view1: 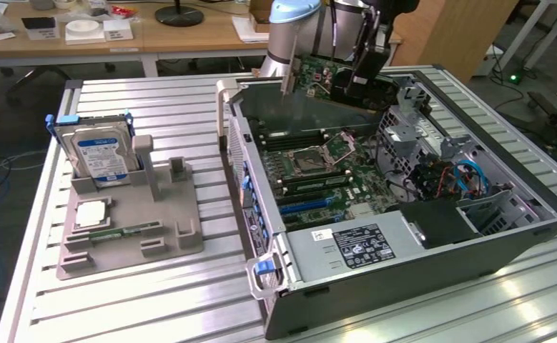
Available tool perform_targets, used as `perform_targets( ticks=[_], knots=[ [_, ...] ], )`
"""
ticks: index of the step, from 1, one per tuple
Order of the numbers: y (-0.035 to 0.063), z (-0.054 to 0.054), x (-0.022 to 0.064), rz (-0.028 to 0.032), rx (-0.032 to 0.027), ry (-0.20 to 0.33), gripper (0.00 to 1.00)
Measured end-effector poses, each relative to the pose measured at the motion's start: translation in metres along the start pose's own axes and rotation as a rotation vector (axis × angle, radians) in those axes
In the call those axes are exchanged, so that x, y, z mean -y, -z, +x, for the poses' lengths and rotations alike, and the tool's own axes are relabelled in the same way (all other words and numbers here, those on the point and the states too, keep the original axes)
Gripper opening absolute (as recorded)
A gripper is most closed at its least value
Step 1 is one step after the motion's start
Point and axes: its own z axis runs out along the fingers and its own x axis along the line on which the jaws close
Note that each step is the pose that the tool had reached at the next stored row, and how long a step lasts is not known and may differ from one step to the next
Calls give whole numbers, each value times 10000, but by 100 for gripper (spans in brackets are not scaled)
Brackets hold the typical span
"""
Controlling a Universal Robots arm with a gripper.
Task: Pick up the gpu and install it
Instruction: 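Insert the gpu into the slot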
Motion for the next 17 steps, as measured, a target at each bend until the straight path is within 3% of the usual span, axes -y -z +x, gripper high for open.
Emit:
perform_targets(
  ticks=[17],
  knots=[
    [-3, -1, 6, -2, -33, 1045, 27]
  ],
)
